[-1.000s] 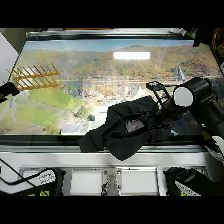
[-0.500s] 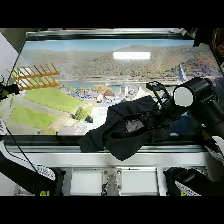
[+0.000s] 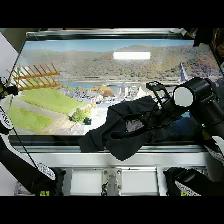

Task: Fold the clothes and pants, and hang the long-sleeved shirts on hangers.

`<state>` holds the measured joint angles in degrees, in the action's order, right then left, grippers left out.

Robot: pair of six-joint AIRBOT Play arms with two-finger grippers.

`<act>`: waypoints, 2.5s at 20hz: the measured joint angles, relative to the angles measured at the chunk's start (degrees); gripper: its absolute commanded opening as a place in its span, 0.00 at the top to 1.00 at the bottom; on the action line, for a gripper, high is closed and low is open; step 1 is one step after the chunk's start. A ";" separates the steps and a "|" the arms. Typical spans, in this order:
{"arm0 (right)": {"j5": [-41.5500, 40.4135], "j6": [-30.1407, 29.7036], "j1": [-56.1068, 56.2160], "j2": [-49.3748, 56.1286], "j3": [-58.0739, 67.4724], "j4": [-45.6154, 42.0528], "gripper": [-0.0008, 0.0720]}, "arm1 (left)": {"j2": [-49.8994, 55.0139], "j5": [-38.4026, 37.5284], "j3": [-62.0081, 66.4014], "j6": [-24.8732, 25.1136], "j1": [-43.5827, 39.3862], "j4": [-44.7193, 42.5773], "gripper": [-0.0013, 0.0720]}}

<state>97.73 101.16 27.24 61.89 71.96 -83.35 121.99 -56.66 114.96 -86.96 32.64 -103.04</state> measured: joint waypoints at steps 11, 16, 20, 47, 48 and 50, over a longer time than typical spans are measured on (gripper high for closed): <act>0.00 0.00 0.02 0.00 0.00 0.00 0.97 | 3.74 2.45 0.55 -0.90 0.26 -0.44 0.15; -0.02 0.00 0.02 0.00 0.00 0.00 0.97 | 3.91 2.73 0.52 -1.51 0.04 -0.46 0.15; -0.02 0.00 0.02 0.00 0.00 0.00 0.97 | 3.93 2.73 0.52 -1.68 -0.22 -0.50 0.15; -0.02 -0.02 0.02 0.02 0.00 0.02 0.97 | -5.33 -3.45 0.46 -0.79 -2.82 -0.42 0.97; -0.02 -0.02 0.02 0.02 0.00 0.02 0.97 | -6.71 -3.89 0.46 -0.55 -3.45 -0.44 0.97; -0.02 -0.02 0.02 0.02 0.00 0.02 0.97 | -9.90 -4.70 0.46 0.09 -4.98 -0.44 0.97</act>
<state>97.71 101.14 27.27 61.91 71.96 -83.33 112.09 -61.36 115.42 -86.87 27.66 -103.48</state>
